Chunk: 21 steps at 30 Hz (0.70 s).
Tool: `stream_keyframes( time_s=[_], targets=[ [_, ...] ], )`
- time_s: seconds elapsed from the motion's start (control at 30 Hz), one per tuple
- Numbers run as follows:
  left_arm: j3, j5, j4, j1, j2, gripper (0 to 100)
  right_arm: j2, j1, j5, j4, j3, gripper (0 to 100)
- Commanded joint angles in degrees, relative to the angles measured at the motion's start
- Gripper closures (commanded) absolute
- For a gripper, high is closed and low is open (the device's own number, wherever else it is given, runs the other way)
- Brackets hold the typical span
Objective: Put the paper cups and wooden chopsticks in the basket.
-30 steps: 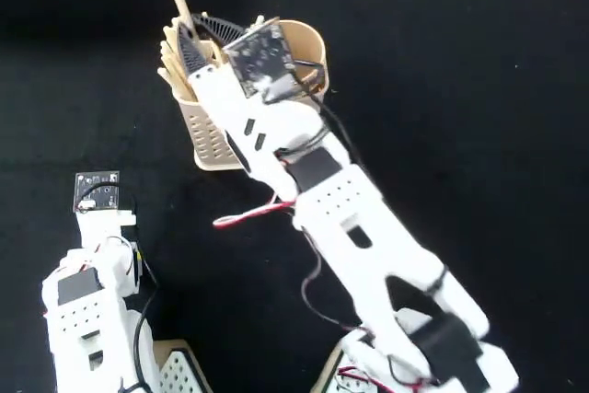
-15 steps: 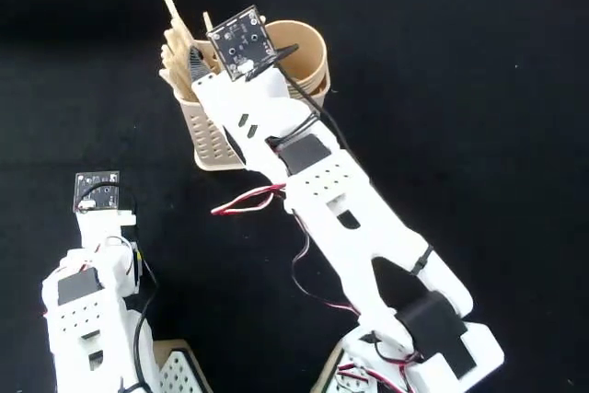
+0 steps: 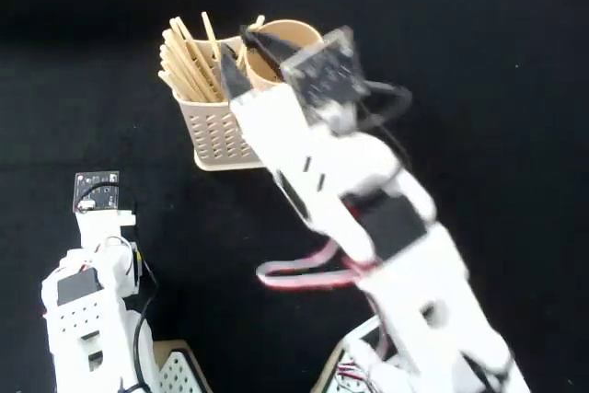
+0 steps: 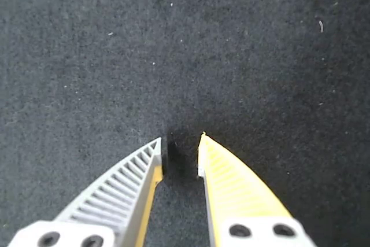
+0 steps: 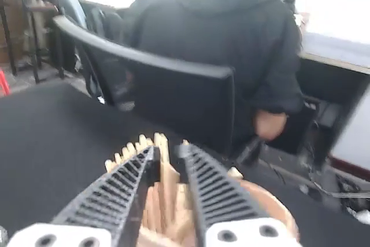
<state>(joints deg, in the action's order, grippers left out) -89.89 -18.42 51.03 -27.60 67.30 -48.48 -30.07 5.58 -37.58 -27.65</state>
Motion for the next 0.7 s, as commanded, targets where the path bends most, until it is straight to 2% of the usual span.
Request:
stream_keyframes(
  time_s=[0.0, 0.07, 0.17, 0.27, 0.43, 0.53, 0.67],
  targets=[
    [-0.04, -0.26, -0.88, -0.57, -0.09, 88, -9.1, 4.31, 0.0, -9.23, -1.1, 97.6],
    [-0.31, -0.26, -0.97, -0.57, -0.09, 90, -13.49, 7.12, 0.0, -11.25, -5.14, 98.6],
    [0.31, -0.09, -0.88, -0.57, -0.09, 98, -20.26, 12.22, 0.0, -11.6, -14.02, 98.5],
    [0.75, -0.18, -0.79, -0.57, -0.09, 97, -27.65, 16.44, 0.79, -11.52, -23.96, 98.1],
    [7.6, 0.18, 4.04, -0.57, -0.09, 97, -39.34, 20.75, 9.67, -11.52, -39.34, 98.4],
    [14.73, 0.88, 8.09, -0.13, -0.09, 97, -45.85, 22.51, 9.58, -11.52, -46.64, 98.4],
    [20.79, 7.65, 11.16, 0.13, 1.14, 97, -53.93, 24.97, 5.8, -11.87, -54.11, 98.4]
  ],
)
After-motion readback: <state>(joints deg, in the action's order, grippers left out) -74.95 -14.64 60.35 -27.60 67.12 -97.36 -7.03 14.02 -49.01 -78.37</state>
